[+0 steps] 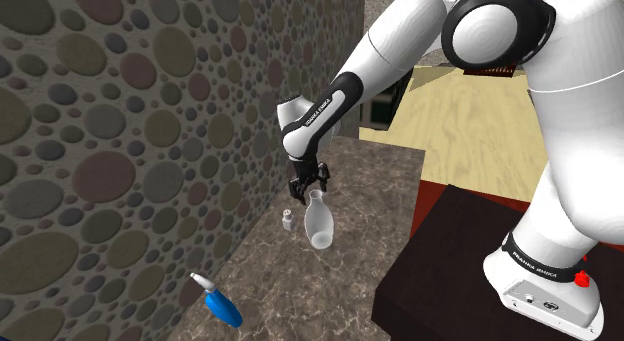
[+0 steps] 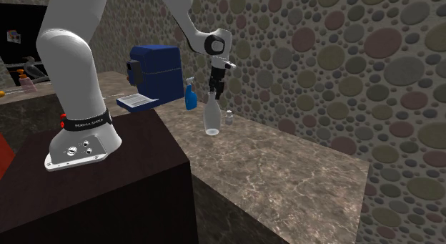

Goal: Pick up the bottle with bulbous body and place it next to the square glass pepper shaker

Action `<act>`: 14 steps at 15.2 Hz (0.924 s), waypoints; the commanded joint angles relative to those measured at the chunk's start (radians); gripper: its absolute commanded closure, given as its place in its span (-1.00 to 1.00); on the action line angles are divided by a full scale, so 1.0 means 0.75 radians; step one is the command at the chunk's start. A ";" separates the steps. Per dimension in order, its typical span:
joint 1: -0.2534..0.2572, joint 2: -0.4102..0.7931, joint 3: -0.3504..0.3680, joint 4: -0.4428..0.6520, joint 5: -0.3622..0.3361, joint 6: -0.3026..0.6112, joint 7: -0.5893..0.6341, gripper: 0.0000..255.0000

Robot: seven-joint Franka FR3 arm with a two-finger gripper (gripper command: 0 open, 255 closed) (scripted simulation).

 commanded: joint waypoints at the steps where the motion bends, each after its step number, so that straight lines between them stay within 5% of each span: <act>1: 0.000 0.000 0.000 0.000 0.000 0.000 0.000 -1.00; 6: -0.004 -0.085 -0.004 0.058 -0.006 -0.144 0.004 -1.00; 14: -0.004 -0.085 -0.004 0.058 -0.006 -0.143 0.004 -1.00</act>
